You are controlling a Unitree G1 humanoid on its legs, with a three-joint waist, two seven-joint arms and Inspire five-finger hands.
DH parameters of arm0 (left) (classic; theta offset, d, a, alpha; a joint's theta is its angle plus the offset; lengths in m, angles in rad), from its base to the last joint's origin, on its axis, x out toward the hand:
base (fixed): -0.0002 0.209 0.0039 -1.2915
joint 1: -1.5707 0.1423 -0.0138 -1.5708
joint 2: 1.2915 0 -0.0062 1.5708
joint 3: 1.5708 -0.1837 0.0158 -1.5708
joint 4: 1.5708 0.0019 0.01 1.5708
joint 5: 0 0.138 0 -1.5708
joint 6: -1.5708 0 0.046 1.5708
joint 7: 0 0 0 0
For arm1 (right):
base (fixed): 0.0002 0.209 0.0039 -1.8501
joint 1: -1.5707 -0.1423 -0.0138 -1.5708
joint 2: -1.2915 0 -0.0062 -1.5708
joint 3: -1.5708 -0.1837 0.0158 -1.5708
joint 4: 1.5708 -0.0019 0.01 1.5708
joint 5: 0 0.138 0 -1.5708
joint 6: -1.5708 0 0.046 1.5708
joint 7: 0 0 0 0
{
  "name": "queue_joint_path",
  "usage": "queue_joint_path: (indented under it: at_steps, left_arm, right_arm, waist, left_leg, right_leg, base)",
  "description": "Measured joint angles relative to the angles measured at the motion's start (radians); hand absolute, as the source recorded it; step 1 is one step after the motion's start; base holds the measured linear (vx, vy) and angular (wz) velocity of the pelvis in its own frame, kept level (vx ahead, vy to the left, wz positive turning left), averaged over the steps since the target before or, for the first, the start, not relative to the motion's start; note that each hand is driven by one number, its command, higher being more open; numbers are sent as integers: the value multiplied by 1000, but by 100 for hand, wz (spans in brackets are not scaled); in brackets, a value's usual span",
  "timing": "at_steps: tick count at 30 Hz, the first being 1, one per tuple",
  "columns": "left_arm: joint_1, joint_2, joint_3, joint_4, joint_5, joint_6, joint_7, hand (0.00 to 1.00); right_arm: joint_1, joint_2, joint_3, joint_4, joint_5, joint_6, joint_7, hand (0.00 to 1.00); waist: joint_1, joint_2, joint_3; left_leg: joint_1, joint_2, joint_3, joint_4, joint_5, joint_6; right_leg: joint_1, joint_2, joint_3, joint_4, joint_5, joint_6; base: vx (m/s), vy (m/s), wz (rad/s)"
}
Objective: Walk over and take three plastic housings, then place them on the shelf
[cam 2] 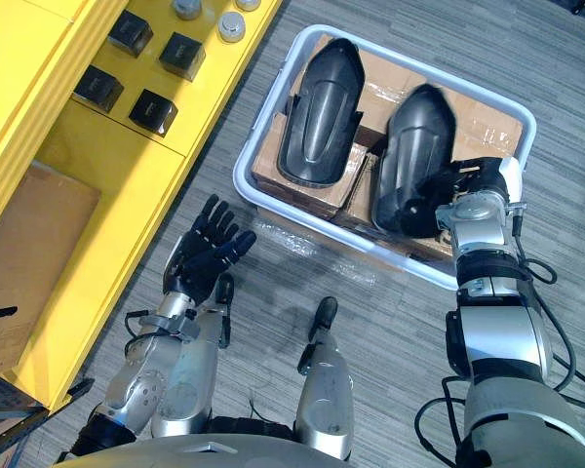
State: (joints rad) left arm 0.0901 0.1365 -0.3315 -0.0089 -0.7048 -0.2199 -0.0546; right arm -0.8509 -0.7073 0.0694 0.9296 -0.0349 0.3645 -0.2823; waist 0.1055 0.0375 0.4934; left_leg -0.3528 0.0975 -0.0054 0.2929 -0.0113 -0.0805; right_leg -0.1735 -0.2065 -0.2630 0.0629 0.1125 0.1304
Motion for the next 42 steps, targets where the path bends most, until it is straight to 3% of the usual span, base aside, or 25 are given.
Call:
queue_joint_path:
  at_steps: [8,13,18,21,24,27,29,33,38,42]
  left_arm:
    - [46,11,78,-121,-1,-3,-3,100]
    - [56,30,113,-135,-1,5,-17,100]
    - [94,42,114,-162,2,26,-51,100]
    - [103,42,110,-162,9,54,-81,100]
    - [94,42,112,-162,12,106,-86,100]
    - [60,42,109,-162,4,192,-113,100]
    - [23,42,89,-142,-45,286,-135,100]
    - [-74,52,14,-16,-116,388,-121,100]
    - [-104,50,-12,51,-211,423,-80,100]
    - [-164,48,-17,64,-259,419,-77,100]
  right_arm:
    - [16,-29,-52,-126,4,35,-13,0]
    - [117,-27,-122,-186,7,44,-33,0]
    - [228,45,-210,-204,8,29,-96,0]
    - [335,117,-236,-304,2,-19,-132,0]
    - [415,185,-239,-431,-46,-111,-161,0]
    - [446,208,-237,-476,-134,-206,-172,0]
    - [450,231,-233,-476,-210,-279,-196,0]
    - [447,239,-173,-479,-237,-351,-208,0]
    - [447,260,-112,-606,-277,-392,-207,0]
    - [448,264,-84,-663,-276,-445,-207,0]
  waist:
    - [0,-1,0]
    - [-1,-3,-2]
    - [-4,-18,-46]
    - [-12,-30,-93]
    - [-28,-34,-159]
    - [-30,-37,-189]
    - [-30,-43,-232]
    - [-42,-52,-269]
    - [-81,-65,-279]
    - [-84,-73,-303]
  left_leg:
    - [84,5,26,-28,-1,-2]
    - [143,12,33,-50,-4,-5]
    - [195,7,41,-109,11,-13]
    - [245,9,49,-165,26,-19]
    - [275,15,58,-215,40,-22]
    - [331,15,67,-262,52,-24]
    - [360,15,78,-303,67,-24]
    - [417,14,93,-376,99,-25]
    - [437,16,108,-381,103,-26]
    - [444,17,116,-381,106,-29]
  right_leg:
    - [63,5,18,-17,0,0]
    - [119,7,18,-35,-1,0]
    - [154,11,13,-66,-2,0]
    - [184,15,12,-86,-1,0]
    - [195,17,11,-103,-1,1]
    - [231,18,11,-115,-1,1]
    - [237,19,17,-118,-1,1]
    - [254,20,23,-119,-3,3]
    - [262,21,35,-119,-3,3]
    - [264,28,42,-120,-2,2]
  base:
    - [12,-2,-7]
    - [7,2,-2]
    - [10,-6,-3]
    - [77,-44,-5]
    - [80,-49,-4]
    - [32,-20,-6]
    - [10,-3,-9]
    - [-25,-2,-8]
    - [-54,-4,-10]
    - [-50,-2,-7]
